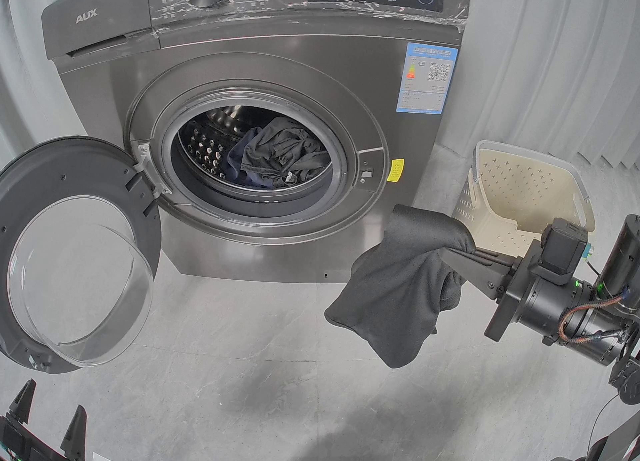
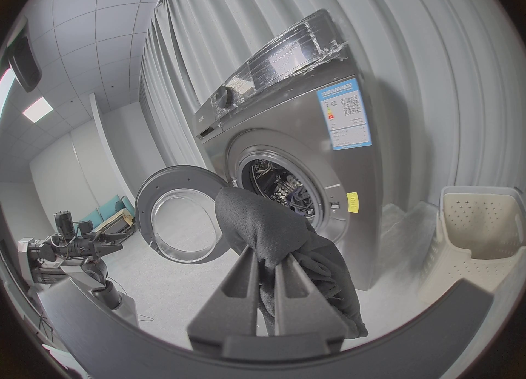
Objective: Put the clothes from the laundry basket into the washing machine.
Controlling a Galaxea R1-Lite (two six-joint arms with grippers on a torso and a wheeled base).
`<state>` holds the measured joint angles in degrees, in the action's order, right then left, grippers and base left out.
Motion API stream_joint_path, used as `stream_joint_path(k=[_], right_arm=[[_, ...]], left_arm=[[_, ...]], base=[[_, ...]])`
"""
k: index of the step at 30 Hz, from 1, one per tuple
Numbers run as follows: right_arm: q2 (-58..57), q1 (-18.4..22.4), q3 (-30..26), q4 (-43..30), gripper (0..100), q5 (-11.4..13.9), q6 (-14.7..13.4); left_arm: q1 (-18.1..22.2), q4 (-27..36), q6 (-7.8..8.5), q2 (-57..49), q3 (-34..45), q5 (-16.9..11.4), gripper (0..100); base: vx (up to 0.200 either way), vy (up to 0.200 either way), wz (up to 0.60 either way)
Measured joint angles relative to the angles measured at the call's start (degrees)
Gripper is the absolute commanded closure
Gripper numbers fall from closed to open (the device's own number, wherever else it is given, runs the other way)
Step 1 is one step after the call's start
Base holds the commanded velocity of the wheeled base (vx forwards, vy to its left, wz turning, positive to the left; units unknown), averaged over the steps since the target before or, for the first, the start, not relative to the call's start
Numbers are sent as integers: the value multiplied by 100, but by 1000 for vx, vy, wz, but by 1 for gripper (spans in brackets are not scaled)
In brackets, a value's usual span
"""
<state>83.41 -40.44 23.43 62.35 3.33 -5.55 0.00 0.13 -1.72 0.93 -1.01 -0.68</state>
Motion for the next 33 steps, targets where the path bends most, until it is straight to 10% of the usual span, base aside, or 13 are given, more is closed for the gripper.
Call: stream_joint_path(k=[33], right_arm=[[444, -149, 517, 98, 100, -338, -39]], left_arm=[[11, -13, 110, 1, 0, -10, 0]], base=[[0, 36, 0]])
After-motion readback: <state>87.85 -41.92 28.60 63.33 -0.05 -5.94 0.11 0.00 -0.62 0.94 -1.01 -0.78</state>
